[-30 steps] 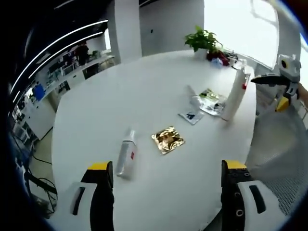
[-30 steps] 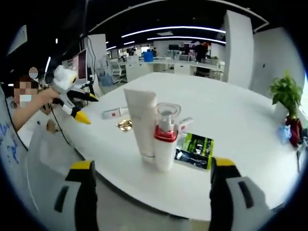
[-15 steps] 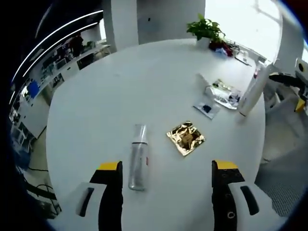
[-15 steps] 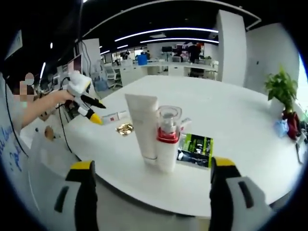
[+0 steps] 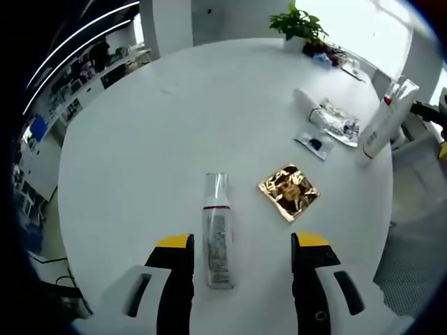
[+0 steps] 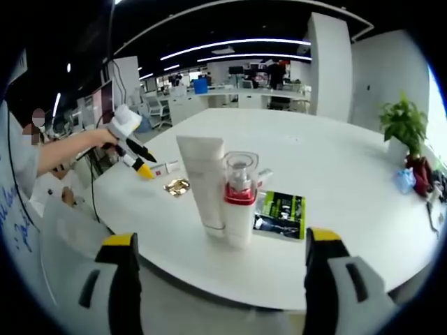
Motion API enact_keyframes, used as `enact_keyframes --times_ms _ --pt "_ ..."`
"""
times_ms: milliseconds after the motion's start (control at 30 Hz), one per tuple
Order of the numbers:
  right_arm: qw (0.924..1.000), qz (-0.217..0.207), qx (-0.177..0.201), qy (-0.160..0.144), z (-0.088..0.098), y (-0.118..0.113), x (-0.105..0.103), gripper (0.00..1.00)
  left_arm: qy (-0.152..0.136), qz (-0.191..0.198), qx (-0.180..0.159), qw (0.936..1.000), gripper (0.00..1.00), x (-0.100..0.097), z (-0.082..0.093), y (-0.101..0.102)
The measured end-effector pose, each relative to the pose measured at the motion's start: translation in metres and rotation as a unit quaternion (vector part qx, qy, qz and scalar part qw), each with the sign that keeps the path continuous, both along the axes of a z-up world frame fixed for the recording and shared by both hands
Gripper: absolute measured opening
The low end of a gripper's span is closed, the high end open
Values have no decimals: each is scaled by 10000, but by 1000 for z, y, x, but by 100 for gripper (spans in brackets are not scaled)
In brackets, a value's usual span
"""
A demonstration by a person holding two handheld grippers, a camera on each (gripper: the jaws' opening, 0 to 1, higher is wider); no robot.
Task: Arrange the skincare products in the storage area until every visible bottle or jar stands upright without overlapping.
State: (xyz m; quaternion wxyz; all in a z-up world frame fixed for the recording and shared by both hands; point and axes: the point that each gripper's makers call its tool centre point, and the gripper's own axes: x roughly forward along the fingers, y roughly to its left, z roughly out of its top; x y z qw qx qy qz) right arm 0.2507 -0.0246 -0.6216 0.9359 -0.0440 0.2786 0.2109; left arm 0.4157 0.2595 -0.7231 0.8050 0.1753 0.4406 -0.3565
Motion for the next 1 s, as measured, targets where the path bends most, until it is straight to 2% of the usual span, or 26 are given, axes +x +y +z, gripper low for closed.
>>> enact_keyframes --times_ms 133,467,667,733,833,1000 --pt "10000 -45 -1 14 0 0 1 100 2 48 145 9999 48 7 -7 4" --pt "9999 -58 -34 80 -1 1 1 99 359 147 302 9988 35 14 -26 5" --pt "9999 -70 -34 113 -1 1 2 99 392 160 365 9984 30 19 -27 5" --pt "9999 -50 -45 114 -1 2 3 99 415 254 411 9980 26 22 -27 8" --pt "9999 -26 -62 107 -1 4 4 99 331 196 561 9977 22 21 -28 9" --pt "9999 -5 -51 135 -4 6 3 99 307 216 514 9980 18 19 -26 7"
